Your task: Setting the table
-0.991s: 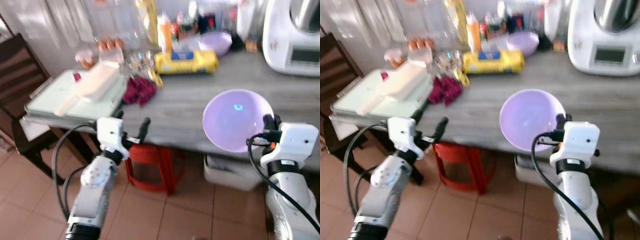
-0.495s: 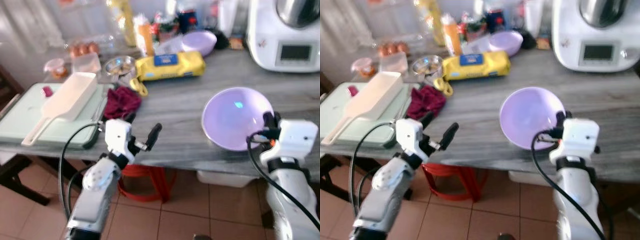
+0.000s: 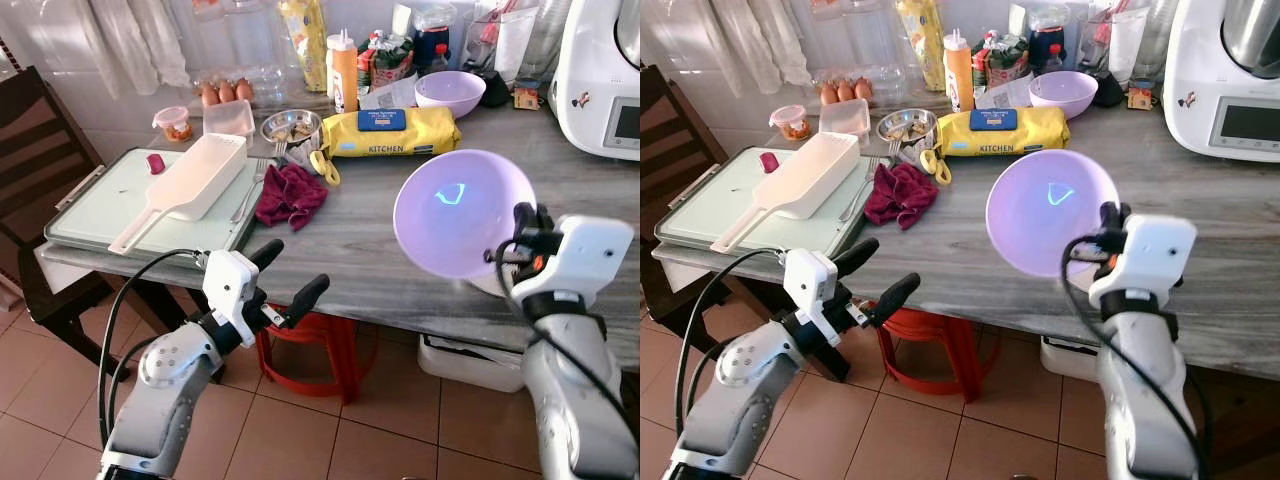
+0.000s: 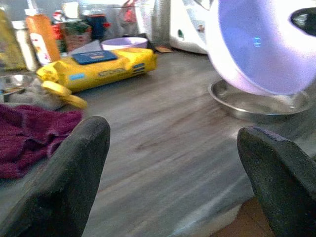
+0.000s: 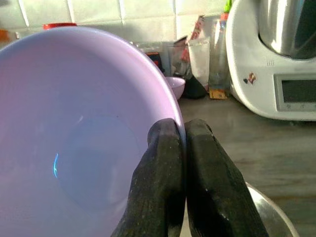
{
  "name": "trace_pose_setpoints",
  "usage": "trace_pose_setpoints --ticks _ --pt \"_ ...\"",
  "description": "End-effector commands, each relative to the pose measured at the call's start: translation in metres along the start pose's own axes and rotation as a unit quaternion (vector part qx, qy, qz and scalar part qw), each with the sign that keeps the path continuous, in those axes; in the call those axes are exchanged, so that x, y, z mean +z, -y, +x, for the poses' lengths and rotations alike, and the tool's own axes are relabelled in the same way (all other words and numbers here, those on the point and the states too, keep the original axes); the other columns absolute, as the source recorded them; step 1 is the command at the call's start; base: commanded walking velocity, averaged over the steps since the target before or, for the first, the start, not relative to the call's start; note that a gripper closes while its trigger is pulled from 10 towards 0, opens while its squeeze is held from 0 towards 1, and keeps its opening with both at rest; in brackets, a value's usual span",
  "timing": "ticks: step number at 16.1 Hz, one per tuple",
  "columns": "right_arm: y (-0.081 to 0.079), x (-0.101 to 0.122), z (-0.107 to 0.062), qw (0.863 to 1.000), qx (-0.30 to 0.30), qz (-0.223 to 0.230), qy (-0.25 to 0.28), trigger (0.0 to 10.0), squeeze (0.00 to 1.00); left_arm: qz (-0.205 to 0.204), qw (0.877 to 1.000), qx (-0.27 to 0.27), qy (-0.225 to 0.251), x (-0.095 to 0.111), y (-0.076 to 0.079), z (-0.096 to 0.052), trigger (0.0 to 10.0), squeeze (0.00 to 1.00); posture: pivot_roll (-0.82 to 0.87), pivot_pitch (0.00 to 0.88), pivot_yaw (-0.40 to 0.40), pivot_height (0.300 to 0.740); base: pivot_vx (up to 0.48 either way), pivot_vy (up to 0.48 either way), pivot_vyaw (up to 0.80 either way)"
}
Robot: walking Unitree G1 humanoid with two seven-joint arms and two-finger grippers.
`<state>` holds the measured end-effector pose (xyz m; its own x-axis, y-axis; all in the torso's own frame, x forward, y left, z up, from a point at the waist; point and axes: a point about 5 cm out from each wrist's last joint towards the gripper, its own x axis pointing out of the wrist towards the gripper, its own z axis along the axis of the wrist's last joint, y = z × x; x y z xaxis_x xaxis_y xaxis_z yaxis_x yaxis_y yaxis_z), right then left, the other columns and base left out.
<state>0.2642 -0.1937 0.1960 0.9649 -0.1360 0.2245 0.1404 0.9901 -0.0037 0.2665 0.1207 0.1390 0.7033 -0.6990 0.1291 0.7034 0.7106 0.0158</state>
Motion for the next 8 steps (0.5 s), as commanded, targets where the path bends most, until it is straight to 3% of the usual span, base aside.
trace_pose_setpoints --ticks 1,4,8 --pt "-0.002 0.002 0.006 1.000 0.000 0.021 -0.008 10.0 0.00 0.003 1.000 -0.008 -0.002 0.003 0.000 -0.002 10.0 0.00 -0.19 0.119 0.122 0.740 0.000 0.000 0.00" --pt "-0.004 -0.004 0.014 0.992 -0.015 0.101 -0.071 10.0 0.00 -0.005 1.000 -0.012 -0.011 0.001 0.002 -0.005 10.0 0.00 -0.19 0.122 0.116 0.740 0.000 0.000 0.00" --pt "-0.015 -0.004 0.018 0.984 -0.004 0.144 -0.101 10.0 0.00 -0.013 0.999 -0.024 -0.022 -0.003 0.009 -0.006 10.0 0.00 -0.19 0.126 0.112 0.740 0.000 0.000 0.00"
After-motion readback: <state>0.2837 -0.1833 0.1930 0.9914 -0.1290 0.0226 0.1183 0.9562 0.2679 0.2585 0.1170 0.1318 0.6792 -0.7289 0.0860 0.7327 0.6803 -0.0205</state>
